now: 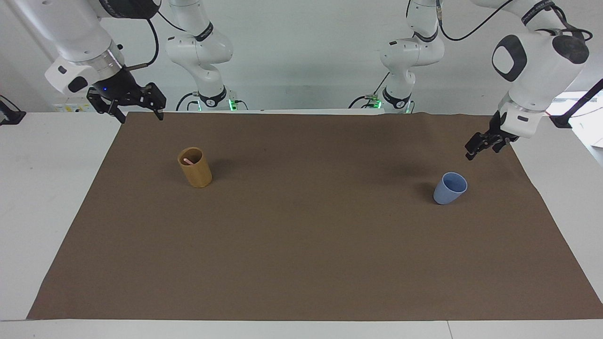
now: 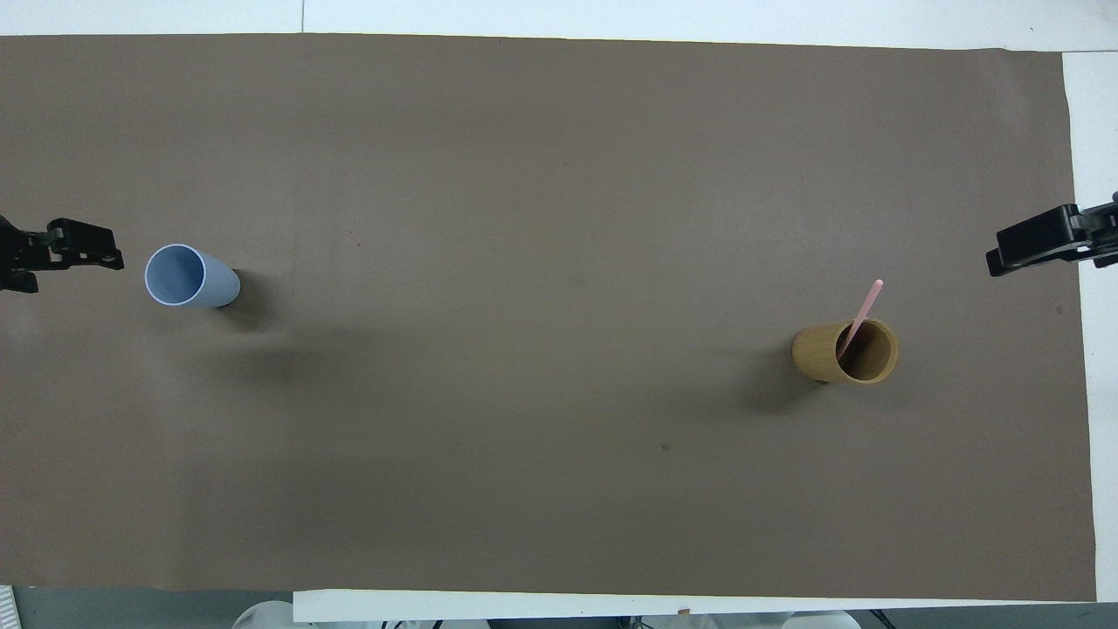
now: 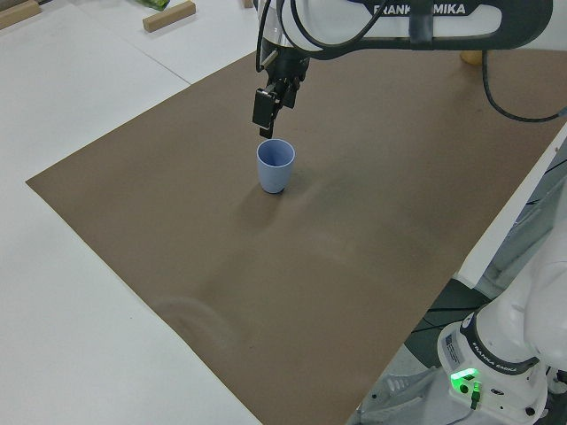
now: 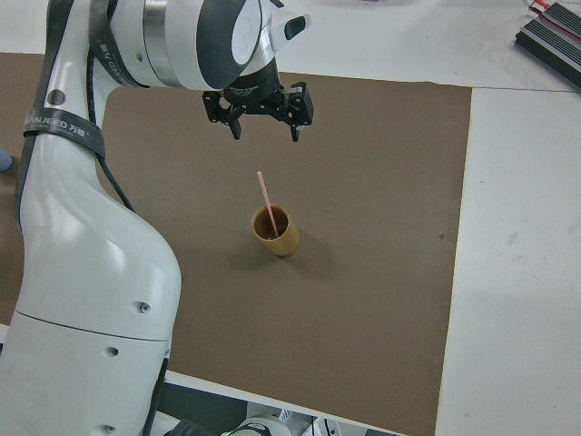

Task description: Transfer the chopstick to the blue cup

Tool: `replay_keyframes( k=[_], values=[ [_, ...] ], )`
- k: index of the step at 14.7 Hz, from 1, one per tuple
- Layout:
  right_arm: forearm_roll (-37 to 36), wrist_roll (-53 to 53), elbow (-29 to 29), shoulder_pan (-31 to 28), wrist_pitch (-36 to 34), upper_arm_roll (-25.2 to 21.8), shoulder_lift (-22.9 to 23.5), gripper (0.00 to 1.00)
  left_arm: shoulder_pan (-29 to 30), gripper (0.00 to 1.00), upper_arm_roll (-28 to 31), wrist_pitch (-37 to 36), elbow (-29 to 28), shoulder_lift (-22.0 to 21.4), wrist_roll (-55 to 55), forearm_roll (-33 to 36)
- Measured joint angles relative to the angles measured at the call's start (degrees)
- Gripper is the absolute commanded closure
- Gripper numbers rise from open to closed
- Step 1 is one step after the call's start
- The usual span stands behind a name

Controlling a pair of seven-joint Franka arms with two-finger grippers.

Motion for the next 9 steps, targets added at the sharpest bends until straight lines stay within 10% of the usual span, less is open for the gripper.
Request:
replay_keyframes(
  k=[5,6,7,9],
  values=[
    [0.00,0.00,0.00,0.00,0.00,0.00,0.00,0.00,0.26,0.04,0.05,8.83,-3.29,5.41,-0.04,0.00],
    [0.00,0.00,0.00,0.00,0.00,0.00,0.00,0.00,0.33,0.34,0.05,10.03,-3.60,6.24,-0.04,0.00],
    [0.00,0.00,0.00,0.00,0.00,0.00,0.00,0.00,0.41,0.89,0.05,10.92,-4.10,6.83,-0.04,0.00],
    [0.00,0.00,0.00,0.00,0.00,0.00,0.00,0.00,0.62,1.00,0.05,11.50,-4.94,7.33,-0.28,0.00]
  ],
)
